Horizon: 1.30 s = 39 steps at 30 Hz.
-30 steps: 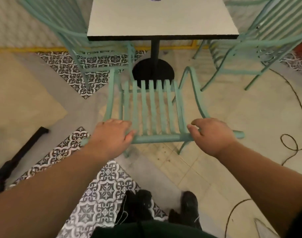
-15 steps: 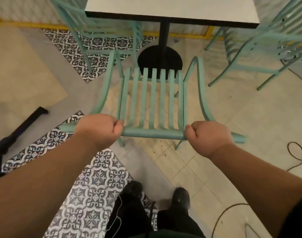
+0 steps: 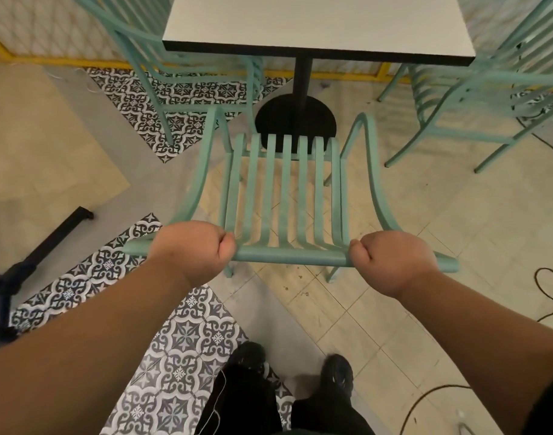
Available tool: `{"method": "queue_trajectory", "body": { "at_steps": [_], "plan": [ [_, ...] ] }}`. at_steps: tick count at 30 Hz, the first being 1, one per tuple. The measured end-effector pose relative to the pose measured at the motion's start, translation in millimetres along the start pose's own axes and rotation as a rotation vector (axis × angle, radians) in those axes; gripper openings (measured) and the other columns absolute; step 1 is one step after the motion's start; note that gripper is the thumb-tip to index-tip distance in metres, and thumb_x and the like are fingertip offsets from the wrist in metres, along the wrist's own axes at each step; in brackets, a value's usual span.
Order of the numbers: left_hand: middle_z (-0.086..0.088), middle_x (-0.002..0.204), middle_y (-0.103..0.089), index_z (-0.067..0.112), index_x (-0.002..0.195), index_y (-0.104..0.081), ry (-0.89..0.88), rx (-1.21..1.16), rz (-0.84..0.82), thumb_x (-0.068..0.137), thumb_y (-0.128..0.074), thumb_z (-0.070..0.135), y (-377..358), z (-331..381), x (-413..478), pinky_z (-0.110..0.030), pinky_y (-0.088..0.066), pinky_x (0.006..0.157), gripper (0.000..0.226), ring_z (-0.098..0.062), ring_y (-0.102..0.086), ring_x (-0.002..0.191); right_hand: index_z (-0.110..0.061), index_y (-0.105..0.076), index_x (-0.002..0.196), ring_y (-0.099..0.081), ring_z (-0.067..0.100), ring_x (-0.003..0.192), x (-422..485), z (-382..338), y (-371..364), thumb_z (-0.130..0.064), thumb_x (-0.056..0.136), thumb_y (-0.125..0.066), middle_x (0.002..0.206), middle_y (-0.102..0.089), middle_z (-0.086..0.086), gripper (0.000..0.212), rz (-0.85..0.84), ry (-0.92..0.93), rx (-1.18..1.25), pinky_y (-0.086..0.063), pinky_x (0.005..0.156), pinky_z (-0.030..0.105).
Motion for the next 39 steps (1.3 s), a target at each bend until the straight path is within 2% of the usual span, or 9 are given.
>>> {"method": "queue_trajectory", "body": {
  "at_steps": [11, 19, 23, 28, 33, 39],
  "plan": [
    [0.002, 0.064, -0.057, 0.023, 0.071, -0.058, -0.017, 0.004, 0.030, 0.099, -0.022, 0.049, 11, 3, 38, -0.035, -0.054, 0.062, 0.053, -0.018, -0.056, 0.060, -0.024, -0.058, 0.071, -0.054, 0.018, 0.060, 36, 16, 7, -0.047, 0.098, -0.025, 0.066, -0.058, 0.001, 0.049, 0.046, -0.002, -0.015, -0.036, 0.049, 0.030],
    [-0.001, 0.065, -0.057, 0.021, 0.068, -0.057, -0.016, -0.001, 0.059, 0.098, -0.024, 0.048, 24, 6, 85, -0.034, -0.048, 0.058, 0.052, -0.021, -0.055, 0.061, -0.022, -0.058, 0.072, -0.054, 0.020, 0.061, 80, 31, 21, -0.045, 0.098, -0.025, 0.066, -0.057, 0.003, 0.048, 0.089, 0.017, -0.066, -0.037, 0.050, 0.030],
    [-0.002, 0.065, -0.057, 0.020, 0.068, -0.057, -0.033, 0.006, 0.065, 0.099, -0.023, 0.048, 29, 9, 103, -0.033, -0.045, 0.057, 0.053, -0.022, -0.055, 0.062, -0.022, -0.059, 0.072, -0.055, 0.021, 0.060, 96, 38, 26, -0.046, 0.096, -0.022, 0.065, -0.058, 0.003, 0.050, 0.116, 0.040, -0.079, -0.045, 0.052, 0.032],
    [-0.003, 0.065, -0.058, 0.020, 0.070, -0.059, -0.030, 0.017, 0.076, 0.098, -0.025, 0.046, 38, 5, 129, -0.034, -0.046, 0.056, 0.051, -0.023, -0.056, 0.062, -0.022, -0.058, 0.071, -0.053, 0.021, 0.057, 123, 45, 33, -0.051, 0.085, -0.011, 0.062, -0.056, 0.003, 0.057, 0.129, 0.071, -0.088, -0.037, 0.049, 0.030],
    [-0.004, 0.064, -0.057, 0.021, 0.068, -0.058, -0.033, 0.018, 0.092, 0.097, -0.022, 0.047, 45, 3, 156, -0.037, -0.051, 0.059, 0.052, -0.023, -0.056, 0.060, -0.017, -0.060, 0.071, -0.052, 0.022, 0.056, 149, 50, 45, -0.047, 0.097, -0.021, 0.063, -0.056, 0.005, 0.055, 0.135, 0.051, -0.080, -0.033, 0.048, 0.030],
    [-0.005, 0.064, -0.057, 0.020, 0.068, -0.057, -0.051, 0.032, 0.107, 0.098, -0.021, 0.046, 50, 3, 176, -0.036, -0.049, 0.057, 0.054, -0.024, -0.055, 0.060, -0.017, -0.060, 0.070, -0.054, 0.024, 0.057, 170, 56, 55, -0.048, 0.095, -0.021, 0.063, -0.058, 0.006, 0.056, 0.166, 0.063, -0.084, -0.040, 0.049, 0.031]
  ]
}}
Point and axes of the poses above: each hand's wrist, its own x-axis towards the middle knuckle, its own y-axis out of the back of the hand, z = x × y, the point moved 4 cm from there along x, towards the middle knuckle
